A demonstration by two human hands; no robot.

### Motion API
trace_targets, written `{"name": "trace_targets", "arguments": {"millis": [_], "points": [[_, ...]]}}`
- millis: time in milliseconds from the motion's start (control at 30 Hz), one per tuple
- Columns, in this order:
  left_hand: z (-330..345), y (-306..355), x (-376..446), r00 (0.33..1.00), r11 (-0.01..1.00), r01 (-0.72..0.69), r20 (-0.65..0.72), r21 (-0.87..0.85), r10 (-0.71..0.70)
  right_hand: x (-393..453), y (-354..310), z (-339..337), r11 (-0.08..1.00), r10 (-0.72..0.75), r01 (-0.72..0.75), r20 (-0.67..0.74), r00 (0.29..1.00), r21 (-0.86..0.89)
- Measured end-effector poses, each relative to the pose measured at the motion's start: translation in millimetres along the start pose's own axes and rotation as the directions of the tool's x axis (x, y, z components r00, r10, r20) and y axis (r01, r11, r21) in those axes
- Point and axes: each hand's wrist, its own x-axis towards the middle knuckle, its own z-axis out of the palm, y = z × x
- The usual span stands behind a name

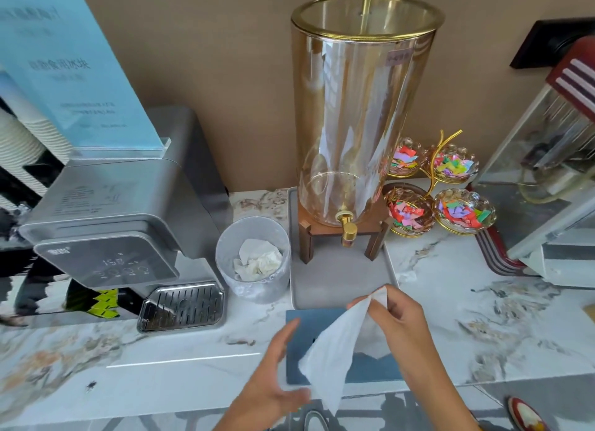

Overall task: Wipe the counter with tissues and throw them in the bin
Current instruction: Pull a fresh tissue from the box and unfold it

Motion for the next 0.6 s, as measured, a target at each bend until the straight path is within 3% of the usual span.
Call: {"name": "trace_targets", "arguments": {"millis": [67,200,267,367,467,533,600], "points": [[19,27,-6,0.998,0.995,-0.048,0.026,-0.091,0.051,-1,-3,4,0.999,0.041,-0.04,-0.016,0.999,0.033],[24,45,-2,0.962,0.951,-0.087,-0.274,-0.298,0.002,0,-8,6,0.993,0.107,-0.105,-0.059,0.992,0.045],[15,49,-4,0.932,0.932,-0.074,-0.358,-0.355,-0.063,1,-10,6,0.988,0.142,-0.14,-0.028,0.989,0.071],[7,46,-11,0.884,0.883,-0.025,-0.423,-0.468,-0.2,2,-9,5,0.987,0.136,-0.14,0.058,0.989,0.084],[9,47,-17,0.807,0.759,-0.017,-0.457,-0.651,-0.374,-7,-16,13,0.991,0.1,-0.119,0.258,0.961,0.056],[7,52,-24,0.785,0.688,-0.065,-0.463,-0.723,-0.412,-11,-14,21,0.996,0.076,-0.085,0.33,0.941,0.014],[3,54,-33,0.756,0.686,-0.133,-0.521,-0.715,-0.396,-13,-10,30,0.999,0.036,-0.03,0.352,0.935,-0.021]]}}
